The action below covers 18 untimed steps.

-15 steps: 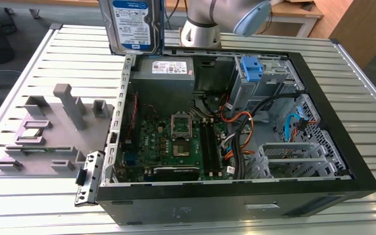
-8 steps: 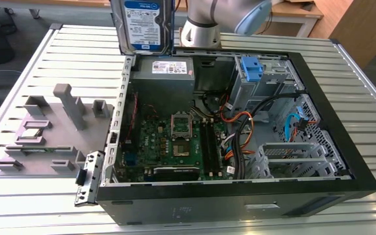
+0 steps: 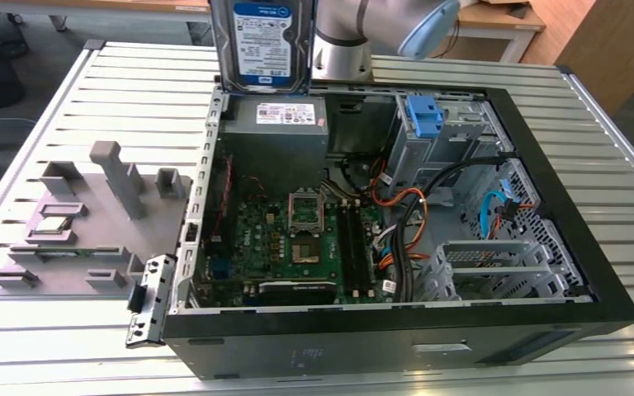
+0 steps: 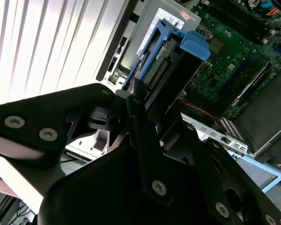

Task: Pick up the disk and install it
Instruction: 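Pick up the disk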

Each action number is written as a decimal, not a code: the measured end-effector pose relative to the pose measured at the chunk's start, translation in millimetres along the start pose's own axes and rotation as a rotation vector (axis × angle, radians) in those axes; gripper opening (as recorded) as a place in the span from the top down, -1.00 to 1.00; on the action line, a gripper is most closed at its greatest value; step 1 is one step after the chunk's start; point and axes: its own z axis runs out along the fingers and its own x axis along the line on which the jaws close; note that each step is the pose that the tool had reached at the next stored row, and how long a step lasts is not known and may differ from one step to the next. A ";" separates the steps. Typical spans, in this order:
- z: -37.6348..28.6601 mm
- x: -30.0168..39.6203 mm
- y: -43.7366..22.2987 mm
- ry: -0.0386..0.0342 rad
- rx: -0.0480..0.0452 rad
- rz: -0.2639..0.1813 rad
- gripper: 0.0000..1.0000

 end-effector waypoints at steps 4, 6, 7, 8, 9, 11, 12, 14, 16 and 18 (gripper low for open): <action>0.0 -0.5 -12.4 -0.0001 0.0000 0.000 0.30; -0.1 -0.8 -19.2 -0.0001 -0.0001 0.000 0.30; -0.1 -0.9 -22.4 -0.0002 0.0000 0.000 0.30; -0.1 -1.1 -25.6 -0.0003 0.0000 0.000 0.30; -0.1 -1.2 -28.9 -0.0003 -0.0001 0.000 0.30; -0.1 -1.5 -35.2 -0.0005 0.0000 0.000 0.30; -0.1 -1.6 -38.6 -0.0007 0.0000 0.000 0.30; -0.1 -1.9 -45.0 -0.0007 -0.0001 0.000 0.30; -0.1 -2.1 -51.2 -0.0009 -0.0001 0.000 0.30; -0.1 -2.3 -57.4 -0.0013 -0.0001 0.000 0.30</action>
